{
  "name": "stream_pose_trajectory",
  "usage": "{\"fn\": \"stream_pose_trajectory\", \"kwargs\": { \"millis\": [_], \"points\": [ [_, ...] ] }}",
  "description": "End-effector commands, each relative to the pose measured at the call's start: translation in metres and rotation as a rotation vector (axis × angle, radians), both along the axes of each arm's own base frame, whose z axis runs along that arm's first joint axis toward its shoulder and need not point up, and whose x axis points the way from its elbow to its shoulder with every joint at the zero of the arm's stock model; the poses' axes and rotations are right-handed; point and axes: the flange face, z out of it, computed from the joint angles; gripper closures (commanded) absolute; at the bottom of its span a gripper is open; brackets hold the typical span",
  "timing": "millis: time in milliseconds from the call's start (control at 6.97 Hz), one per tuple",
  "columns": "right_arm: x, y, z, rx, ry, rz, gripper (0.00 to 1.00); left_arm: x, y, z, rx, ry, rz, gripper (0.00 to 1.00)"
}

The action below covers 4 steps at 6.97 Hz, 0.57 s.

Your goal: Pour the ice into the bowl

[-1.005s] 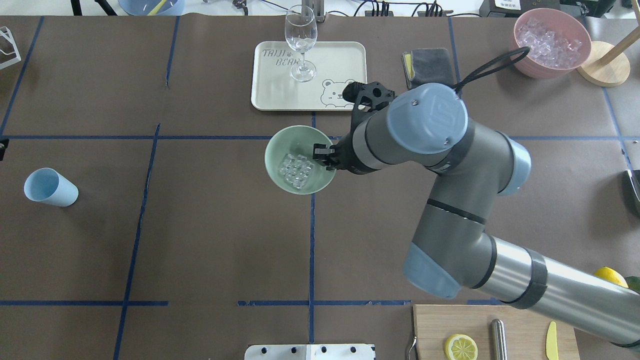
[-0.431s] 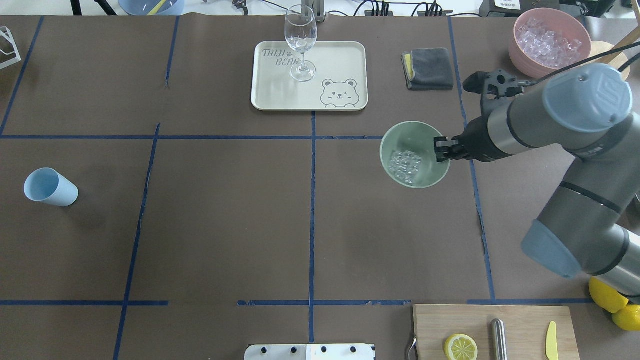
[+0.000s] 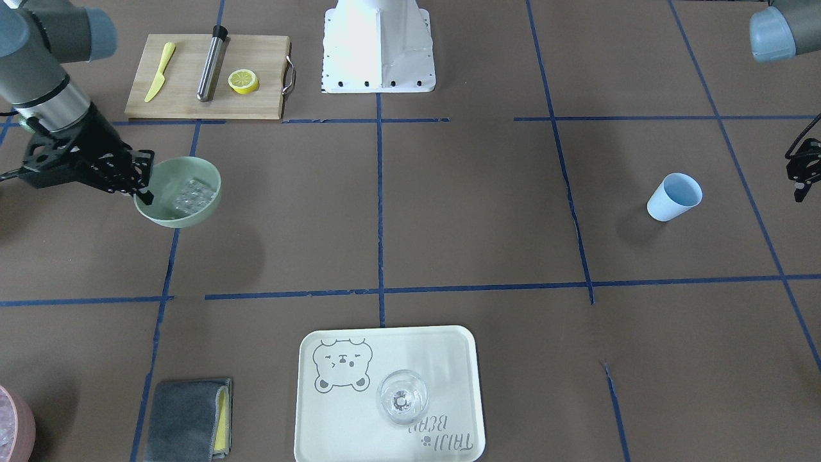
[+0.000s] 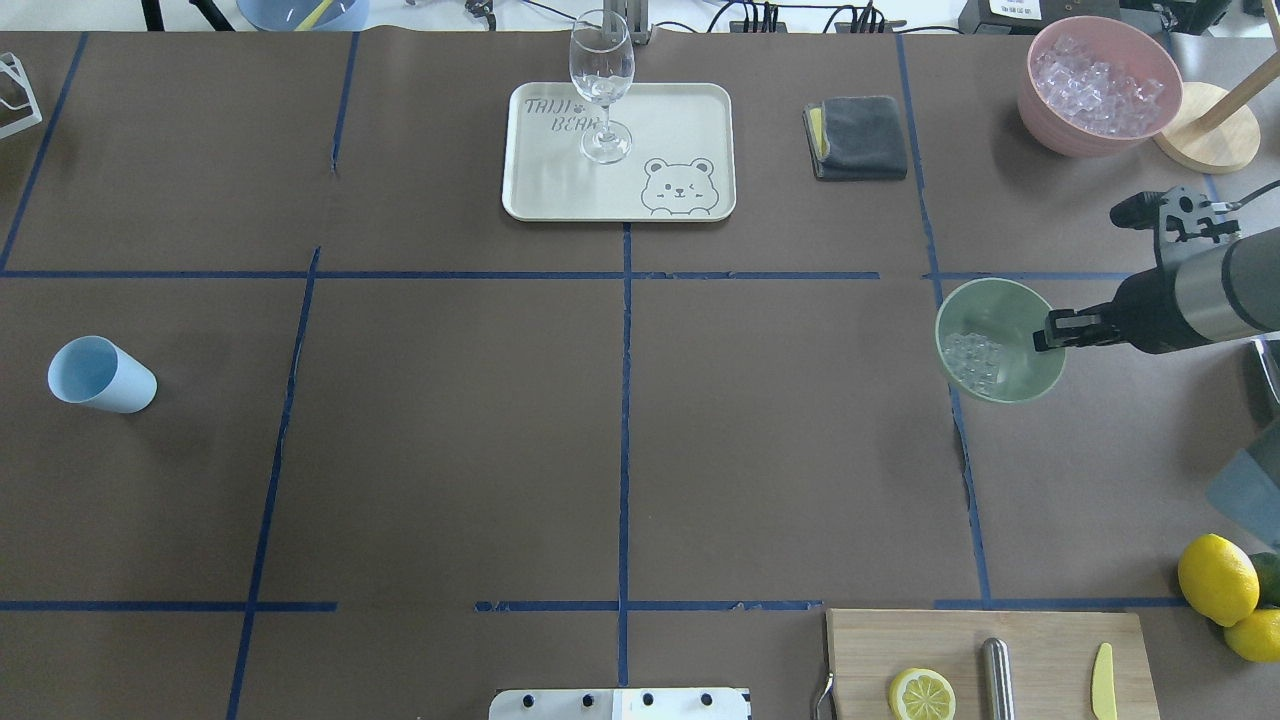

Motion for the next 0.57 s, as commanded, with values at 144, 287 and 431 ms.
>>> {"fn": "stream_pose_trajectory", "kwargs": {
  "millis": [144, 287, 431],
  "points": [
    [0.039, 0.011, 0.097, -0.035, 0.036, -0.023, 1.0, -0.001, 0.0, 0.001, -0.002, 0.005, -0.001, 0.0],
    [0.049, 0.011, 0.099, -0.045, 0.026, -0.02, 0.81, -0.001, 0.0, -0.001, 0.002, 0.006, -0.001, 0.0],
    [0.053, 0.014, 0.109, -0.062, 0.031, -0.025, 0.46, -0.001, -0.001, -0.002, 0.005, 0.008, -0.004, 0.0]
  ]
}}
